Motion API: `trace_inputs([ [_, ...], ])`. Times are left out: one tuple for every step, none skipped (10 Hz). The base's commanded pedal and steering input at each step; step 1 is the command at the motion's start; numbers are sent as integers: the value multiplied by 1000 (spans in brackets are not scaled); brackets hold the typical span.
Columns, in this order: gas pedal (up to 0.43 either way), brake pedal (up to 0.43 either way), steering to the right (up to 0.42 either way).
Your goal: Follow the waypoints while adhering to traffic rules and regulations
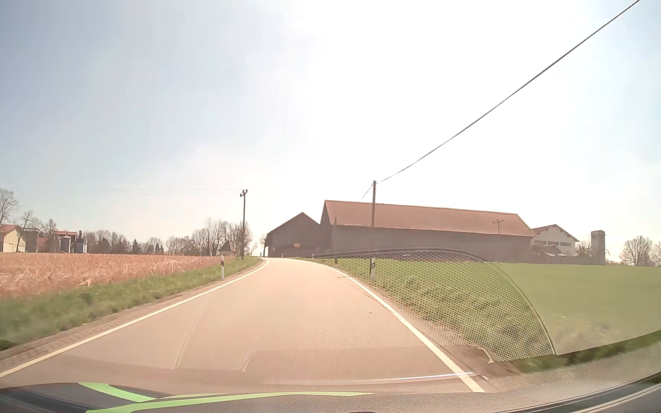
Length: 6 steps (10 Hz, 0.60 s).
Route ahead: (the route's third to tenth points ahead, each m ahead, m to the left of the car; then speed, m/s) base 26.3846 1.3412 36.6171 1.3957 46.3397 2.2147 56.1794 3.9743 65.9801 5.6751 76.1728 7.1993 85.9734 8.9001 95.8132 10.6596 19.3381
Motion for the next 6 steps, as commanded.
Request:
trace_inputs([
  [150,0,-10],
  [150,0,-10],
  [150,0,-10],
  [150,0,-10],
  [150,0,-10],
  [150,0,-11],
])
